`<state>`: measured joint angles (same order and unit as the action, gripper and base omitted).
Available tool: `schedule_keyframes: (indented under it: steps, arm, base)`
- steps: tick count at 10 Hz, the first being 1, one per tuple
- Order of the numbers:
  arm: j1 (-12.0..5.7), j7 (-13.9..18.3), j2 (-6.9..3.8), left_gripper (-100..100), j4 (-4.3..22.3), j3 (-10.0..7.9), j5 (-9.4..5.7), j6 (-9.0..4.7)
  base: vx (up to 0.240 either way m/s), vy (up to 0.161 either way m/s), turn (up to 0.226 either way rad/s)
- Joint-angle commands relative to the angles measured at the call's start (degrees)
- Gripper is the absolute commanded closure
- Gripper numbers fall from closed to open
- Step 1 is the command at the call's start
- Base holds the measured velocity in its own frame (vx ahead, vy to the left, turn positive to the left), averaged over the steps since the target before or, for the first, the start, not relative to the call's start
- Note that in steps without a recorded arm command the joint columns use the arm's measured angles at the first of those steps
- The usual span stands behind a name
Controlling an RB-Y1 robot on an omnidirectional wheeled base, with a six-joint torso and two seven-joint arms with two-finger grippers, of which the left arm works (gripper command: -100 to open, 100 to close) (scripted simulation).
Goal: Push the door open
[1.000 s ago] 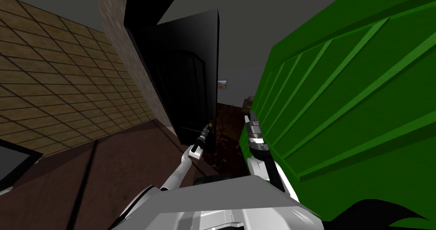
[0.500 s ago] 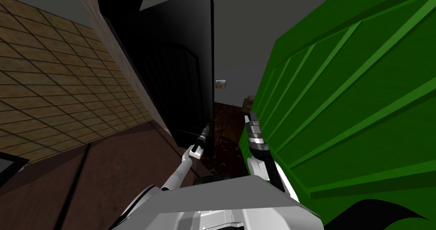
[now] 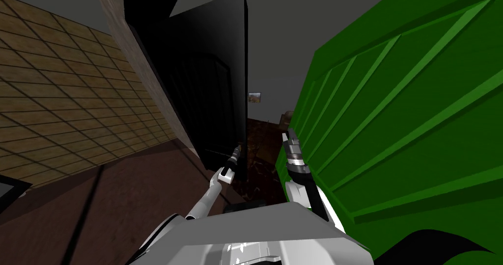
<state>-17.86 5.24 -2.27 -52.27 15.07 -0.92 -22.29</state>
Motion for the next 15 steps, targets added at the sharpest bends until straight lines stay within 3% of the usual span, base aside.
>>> schedule_keyframes:
  steps: [1,7,8,12,15]
  arm:
    - [-0.04,-1.56,-0.67,100,0.06,-0.11,-1.48,-0.08]
    - [-0.19,-7.17,-1.98,100,0.27,-0.5,-6.79,-0.35]
    - [0.12,-6.0,-2.05,-100,-0.3,0.05,-6.24,0.02]
    - [0.22,-5.58,-1.62,-100,-0.9,0.74,-6.48,0.61]
    - [0.35,-5.09,-0.31,-100,-1.6,1.56,-6.76,1.3]
  base:
    - [0.1,-0.043,0.076]
    - [0.181,-0.037,0.112]
    - [-0.05,-0.014,0.041]
    - [-0.208,0.016,-0.001]
    - [-0.266,0.002,0.01]
